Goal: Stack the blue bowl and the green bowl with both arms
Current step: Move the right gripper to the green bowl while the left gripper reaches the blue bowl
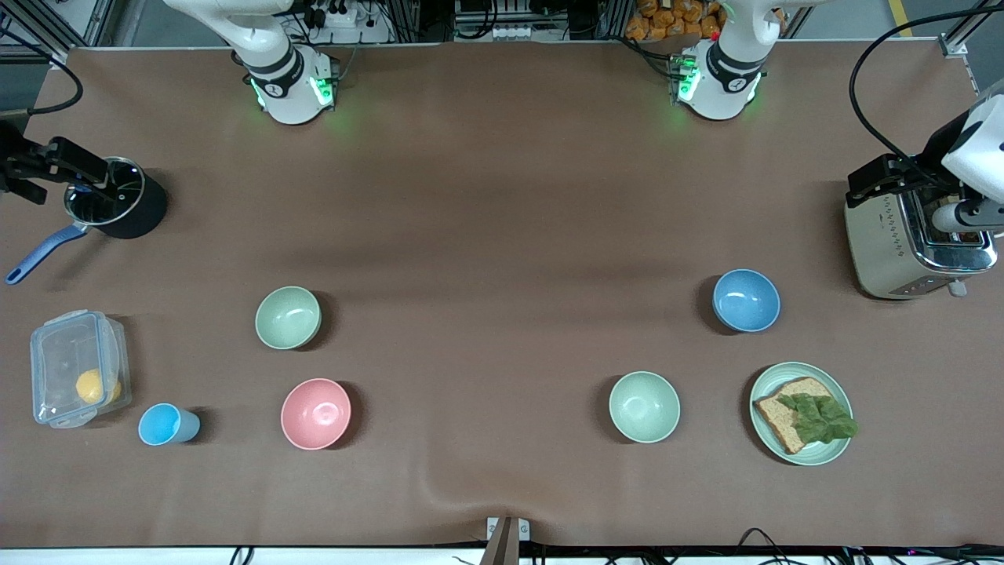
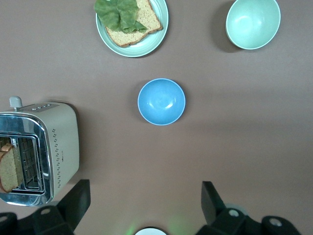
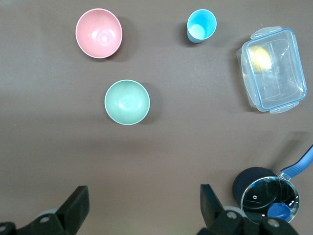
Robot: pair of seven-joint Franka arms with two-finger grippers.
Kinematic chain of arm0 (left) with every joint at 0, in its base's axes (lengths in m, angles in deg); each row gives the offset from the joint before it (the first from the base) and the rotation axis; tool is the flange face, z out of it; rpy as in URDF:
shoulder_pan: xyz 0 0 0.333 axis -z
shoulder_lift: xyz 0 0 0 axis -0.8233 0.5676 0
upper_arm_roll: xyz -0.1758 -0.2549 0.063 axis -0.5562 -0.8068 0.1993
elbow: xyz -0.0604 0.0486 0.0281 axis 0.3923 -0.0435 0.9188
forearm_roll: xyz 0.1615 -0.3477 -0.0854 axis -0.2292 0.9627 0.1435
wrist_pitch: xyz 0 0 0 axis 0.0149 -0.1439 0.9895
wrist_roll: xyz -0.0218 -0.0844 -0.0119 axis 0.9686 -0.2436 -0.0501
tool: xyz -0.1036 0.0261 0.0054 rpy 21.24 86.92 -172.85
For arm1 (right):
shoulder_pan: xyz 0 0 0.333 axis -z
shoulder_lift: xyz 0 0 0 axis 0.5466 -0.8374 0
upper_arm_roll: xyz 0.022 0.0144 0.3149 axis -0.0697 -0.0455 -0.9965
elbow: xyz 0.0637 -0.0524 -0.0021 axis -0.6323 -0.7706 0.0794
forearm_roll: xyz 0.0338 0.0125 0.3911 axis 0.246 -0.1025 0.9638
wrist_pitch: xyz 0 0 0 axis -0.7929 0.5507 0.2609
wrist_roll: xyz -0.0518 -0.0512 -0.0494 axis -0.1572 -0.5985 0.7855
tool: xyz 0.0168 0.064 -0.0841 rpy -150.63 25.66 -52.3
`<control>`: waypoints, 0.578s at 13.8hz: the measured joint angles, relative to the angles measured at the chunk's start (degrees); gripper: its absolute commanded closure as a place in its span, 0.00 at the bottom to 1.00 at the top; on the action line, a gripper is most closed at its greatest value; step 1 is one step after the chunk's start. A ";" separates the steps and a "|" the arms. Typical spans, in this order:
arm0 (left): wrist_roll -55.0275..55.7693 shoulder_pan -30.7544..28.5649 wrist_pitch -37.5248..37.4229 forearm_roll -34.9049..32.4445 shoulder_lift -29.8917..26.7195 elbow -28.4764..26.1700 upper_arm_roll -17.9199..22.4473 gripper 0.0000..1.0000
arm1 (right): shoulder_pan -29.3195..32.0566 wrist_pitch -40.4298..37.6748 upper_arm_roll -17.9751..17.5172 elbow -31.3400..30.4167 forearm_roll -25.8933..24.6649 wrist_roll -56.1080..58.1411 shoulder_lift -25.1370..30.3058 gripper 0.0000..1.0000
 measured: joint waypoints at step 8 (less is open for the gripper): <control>-0.11 -1.68 1.30 -2.22 3.78 -1.98 0.64 0.00 | -0.03 -1.35 -0.40 -0.04 0.00 0.19 -0.25 0.00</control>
